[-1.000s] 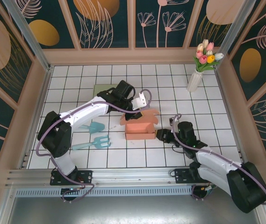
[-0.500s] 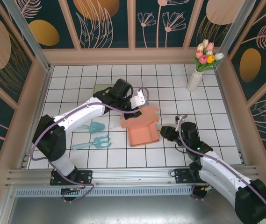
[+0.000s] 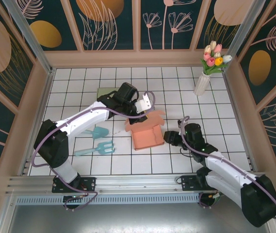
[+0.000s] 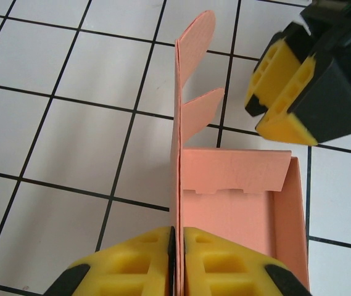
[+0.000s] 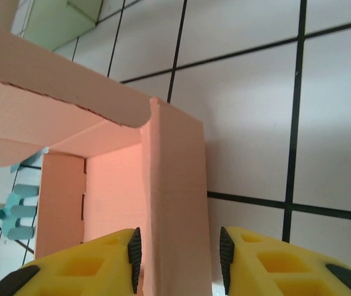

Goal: Fold the paper box

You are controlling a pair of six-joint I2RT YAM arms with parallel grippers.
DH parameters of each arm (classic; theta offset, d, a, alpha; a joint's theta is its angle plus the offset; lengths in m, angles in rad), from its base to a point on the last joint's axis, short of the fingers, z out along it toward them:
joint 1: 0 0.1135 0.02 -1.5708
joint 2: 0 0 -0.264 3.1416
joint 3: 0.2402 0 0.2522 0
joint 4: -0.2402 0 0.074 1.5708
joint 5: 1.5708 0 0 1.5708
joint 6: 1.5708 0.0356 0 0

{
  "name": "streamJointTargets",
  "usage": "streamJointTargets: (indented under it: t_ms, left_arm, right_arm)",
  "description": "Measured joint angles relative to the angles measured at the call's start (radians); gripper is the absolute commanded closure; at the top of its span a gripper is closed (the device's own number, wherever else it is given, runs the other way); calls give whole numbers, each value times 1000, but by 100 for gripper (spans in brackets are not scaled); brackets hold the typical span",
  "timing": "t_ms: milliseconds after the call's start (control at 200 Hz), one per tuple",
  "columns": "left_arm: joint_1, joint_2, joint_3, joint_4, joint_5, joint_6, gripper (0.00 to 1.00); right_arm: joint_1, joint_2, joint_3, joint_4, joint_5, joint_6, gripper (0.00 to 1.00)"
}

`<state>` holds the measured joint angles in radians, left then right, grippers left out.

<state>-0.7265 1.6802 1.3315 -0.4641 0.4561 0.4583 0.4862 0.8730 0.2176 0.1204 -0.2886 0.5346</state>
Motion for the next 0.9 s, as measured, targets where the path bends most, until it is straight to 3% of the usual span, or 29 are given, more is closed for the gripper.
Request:
streamJointTargets:
  t_ms: [255,455,671,786,901]
  left_arm:
    - [0,0,0,0,6,0,86]
    - [-1,0,0,0,7,-3,86]
    - [-1,12,6,0,14,-26,89]
    - [-1,30,22,-5,12,-42,92]
    - [-1,51,37,-2,6,-63,96]
  right_arm:
    - [0,80,0,79,-61,-5,67]
    - [29,137,0,87,-40,-6,71]
    - [169,211,61,39,124,-35,81]
    - [219,246,106,-10,240,-49,91]
    - [269,278,154,-69,353,-62,92]
